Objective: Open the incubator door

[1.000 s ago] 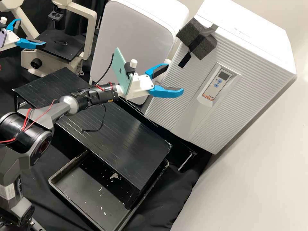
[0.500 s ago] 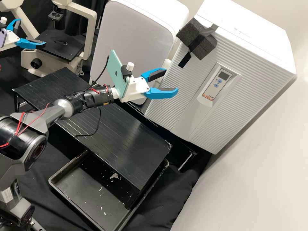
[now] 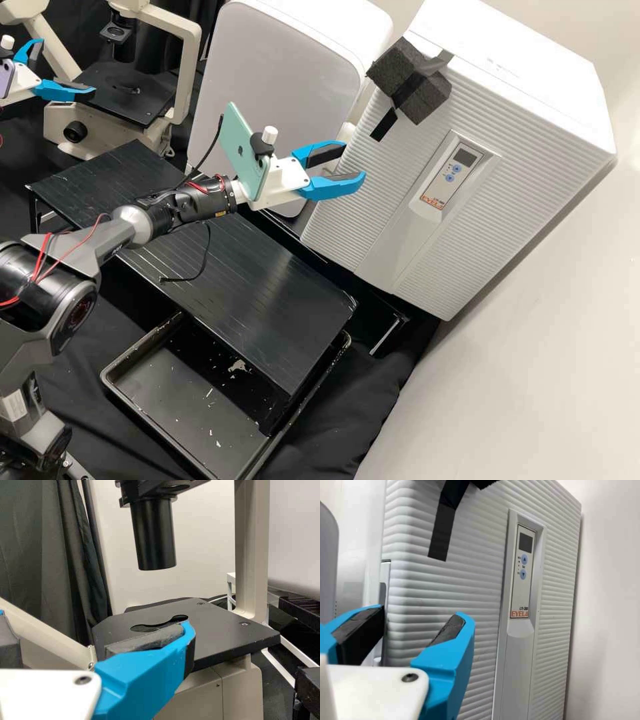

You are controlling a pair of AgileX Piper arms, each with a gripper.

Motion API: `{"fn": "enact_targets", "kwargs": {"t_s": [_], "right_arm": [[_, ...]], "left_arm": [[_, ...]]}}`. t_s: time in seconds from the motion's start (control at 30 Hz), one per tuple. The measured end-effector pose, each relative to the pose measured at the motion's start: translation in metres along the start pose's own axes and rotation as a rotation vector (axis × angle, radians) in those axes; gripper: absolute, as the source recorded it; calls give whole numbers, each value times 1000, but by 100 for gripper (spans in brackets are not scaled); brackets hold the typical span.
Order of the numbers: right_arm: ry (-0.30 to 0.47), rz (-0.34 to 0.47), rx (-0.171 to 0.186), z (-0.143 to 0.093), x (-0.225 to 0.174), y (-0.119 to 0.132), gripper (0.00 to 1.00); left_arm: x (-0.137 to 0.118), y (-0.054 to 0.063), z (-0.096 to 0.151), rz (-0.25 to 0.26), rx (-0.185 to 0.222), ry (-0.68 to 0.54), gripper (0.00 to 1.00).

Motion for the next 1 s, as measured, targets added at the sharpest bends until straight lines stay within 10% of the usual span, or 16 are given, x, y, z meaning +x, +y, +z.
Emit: {"fn": "enact_targets", "kwargs": {"t_s": [1.0], "right_arm": [[22,-29,-6,-1,-1,-3,0]], "left_arm": [[0,0,0,0,0,0,100]]}}
